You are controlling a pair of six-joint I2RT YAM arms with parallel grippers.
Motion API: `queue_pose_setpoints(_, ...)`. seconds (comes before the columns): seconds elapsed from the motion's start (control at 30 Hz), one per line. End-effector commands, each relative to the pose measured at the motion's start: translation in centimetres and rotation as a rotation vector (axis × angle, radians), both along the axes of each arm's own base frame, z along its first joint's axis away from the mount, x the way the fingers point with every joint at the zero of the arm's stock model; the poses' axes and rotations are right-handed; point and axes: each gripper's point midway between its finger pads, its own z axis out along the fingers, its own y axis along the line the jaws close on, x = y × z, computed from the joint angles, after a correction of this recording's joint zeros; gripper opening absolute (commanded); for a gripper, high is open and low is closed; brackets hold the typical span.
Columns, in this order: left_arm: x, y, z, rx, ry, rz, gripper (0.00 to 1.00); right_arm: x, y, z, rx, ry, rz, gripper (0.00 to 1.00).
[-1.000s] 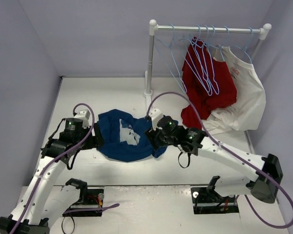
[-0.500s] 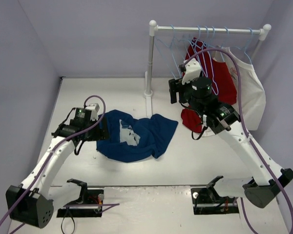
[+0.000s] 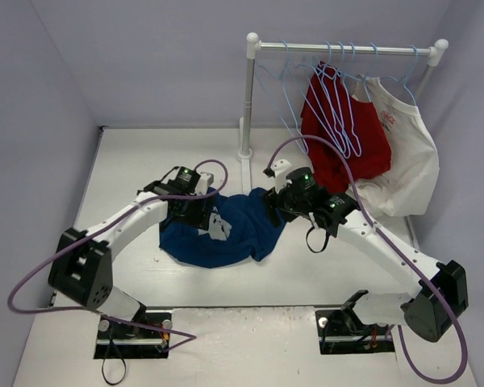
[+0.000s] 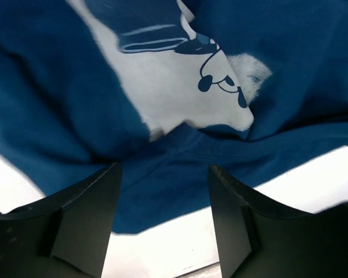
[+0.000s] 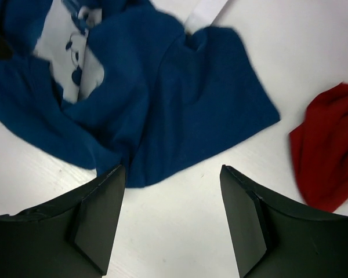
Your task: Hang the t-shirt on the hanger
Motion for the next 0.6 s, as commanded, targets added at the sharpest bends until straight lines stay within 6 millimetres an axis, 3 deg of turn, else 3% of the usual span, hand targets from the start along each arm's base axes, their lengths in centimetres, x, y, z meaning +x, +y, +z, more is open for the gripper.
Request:
queue_pose_setpoints(0.0,1.2,-1.5,-1.8,0.06,0.009,-0.059,0.55,-1.3,0.6,1.5,0.082,-0.047,0.04,0.63)
queue_pose_setpoints(0.17,0.8,-2.5,-4.8,0.102,0.09,-0.108,0.41,-2.7,0.5,0.6,0.117,-0.016,0.047,0.63)
queue_pose_setpoints(0.3,0.3,-2.8,-5.8,0.138,0.102,-0.142,0.39,-3.3,0.2,0.7,0.129,-0.025,0.059,0.63)
queue_pose_setpoints(0.37,0.1,-3.0,-6.0,0.134,0.116,-0.149,0.3,-3.4,0.1,0.4,0.124,-0.023,0.057,0.63)
queue_pose_setpoints(0.47,-0.9,-3.1,-6.0,0.139,0.134,-0.163,0.06,-3.4,-0.1,0.3,0.12,-0.028,0.054,0.63)
queue_pose_setpoints(0.57,-1.9,-3.2,-5.1,0.134,0.12,-0.166,0.0,-3.5,-0.3,0.4,0.121,-0.034,0.052,0.63)
